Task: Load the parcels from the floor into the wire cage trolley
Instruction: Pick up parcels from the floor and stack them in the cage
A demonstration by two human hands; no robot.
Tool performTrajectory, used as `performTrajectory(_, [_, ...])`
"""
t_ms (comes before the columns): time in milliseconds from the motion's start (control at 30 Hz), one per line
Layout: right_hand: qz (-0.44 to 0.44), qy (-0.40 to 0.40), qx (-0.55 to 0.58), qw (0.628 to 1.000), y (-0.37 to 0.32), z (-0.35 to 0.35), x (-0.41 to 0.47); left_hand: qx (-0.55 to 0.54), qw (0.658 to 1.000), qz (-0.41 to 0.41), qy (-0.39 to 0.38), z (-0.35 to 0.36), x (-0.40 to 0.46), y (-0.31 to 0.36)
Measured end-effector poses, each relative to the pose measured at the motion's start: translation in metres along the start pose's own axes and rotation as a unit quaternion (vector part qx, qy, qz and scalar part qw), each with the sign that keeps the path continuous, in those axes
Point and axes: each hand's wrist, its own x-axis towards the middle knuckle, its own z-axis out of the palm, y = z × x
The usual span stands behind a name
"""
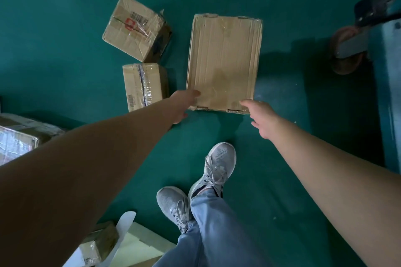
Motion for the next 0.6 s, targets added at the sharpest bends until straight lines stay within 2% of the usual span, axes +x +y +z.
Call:
performTrajectory(133, [-0.053, 0.070, 0.009, 0.996, -0.009, -0.012, -0.025, -0.028, 1.000, 0.013, -0.006, -0.011, -0.024, 0.002])
performTrajectory(200, [-0.037, 0.045, 0.069, 0.996, -0.019, -0.021, -0.047, -0.056, 0.998, 0.014, -0.020, -0.016, -0.050, 0.007])
performTrajectory(300, [0.049, -0.031, 0.135, 0.989, -0.030, -0.039, -0.094, -0.089, 0.995, 0.007, -0.038, -0.024, -0.097, 0.021])
performTrajectory(467, [0.094, -0.024, 0.182, 0.978, -0.037, -0.075, -0.202, -0.047, 0.996, 0.016, -0.072, -0.042, -0.214, 0.041])
performTrajectory(600, [0.073, -0.024, 0.202, 0.976, -0.058, -0.101, -0.306, -0.069, 0.994, 0.016, -0.089, -0.060, -0.315, 0.054])
